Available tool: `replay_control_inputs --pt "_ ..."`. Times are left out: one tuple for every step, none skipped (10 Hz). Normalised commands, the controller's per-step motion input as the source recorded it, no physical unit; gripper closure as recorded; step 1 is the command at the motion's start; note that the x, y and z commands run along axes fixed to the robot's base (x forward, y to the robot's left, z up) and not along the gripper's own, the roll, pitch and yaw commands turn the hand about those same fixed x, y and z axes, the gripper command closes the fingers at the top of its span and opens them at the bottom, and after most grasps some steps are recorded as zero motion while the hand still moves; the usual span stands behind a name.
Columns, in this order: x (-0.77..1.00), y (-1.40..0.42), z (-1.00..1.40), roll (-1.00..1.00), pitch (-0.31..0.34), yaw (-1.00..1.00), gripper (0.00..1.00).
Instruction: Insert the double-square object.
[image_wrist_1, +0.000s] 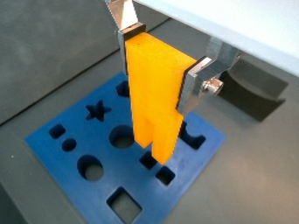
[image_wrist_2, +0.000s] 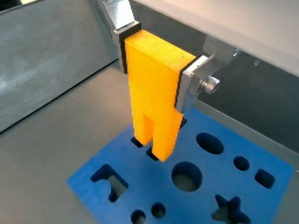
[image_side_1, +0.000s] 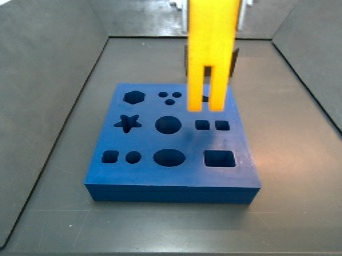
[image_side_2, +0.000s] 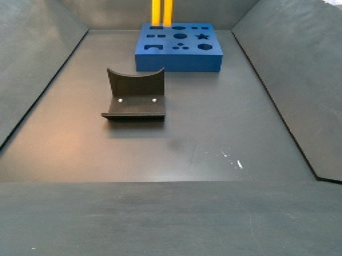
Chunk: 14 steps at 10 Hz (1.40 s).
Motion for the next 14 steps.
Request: replay_control_inputs --pt "0.81 -0.25 -0.24 0.15 0.096 -0.09 1.00" --pt "0.70 -0.20 -0.23 0.17 0.077 -0.08 1.00" --pt "0.08 -0.05 -0.09 0.23 0.104 0.00 1.00" --pt "0.00 0.00 -0.05 0.20 0.074 0.06 1.00" --pt "0.00 0.00 -0.10 0.20 0.094 0.03 1.00" --pt "0.00 -0.03 -0.19 0.20 0.094 0.04 1.00" --pt "0.00 -0.09 -0.24 0.19 0.067 0.08 1.00" --pt "0.12 -0.14 -0.22 0.19 0.060 0.11 1.00" --pt "0.24 -0.14 -0.20 0.20 0.071 0.06 1.00" --pt "0.23 -0.11 -0.20 0.22 0.083 0.04 1.00" --pt "0.17 -0.05 -0.20 0.23 0.087 0.04 1.00" --pt "0.00 0.01 -0.23 0.18 0.054 0.00 1.00" --pt "-0.27 0.00 -0.17 0.09 0.027 -0.09 1.00" --pt "-0.34 0.00 -0.11 0.03 0.000 -0.09 1.00"
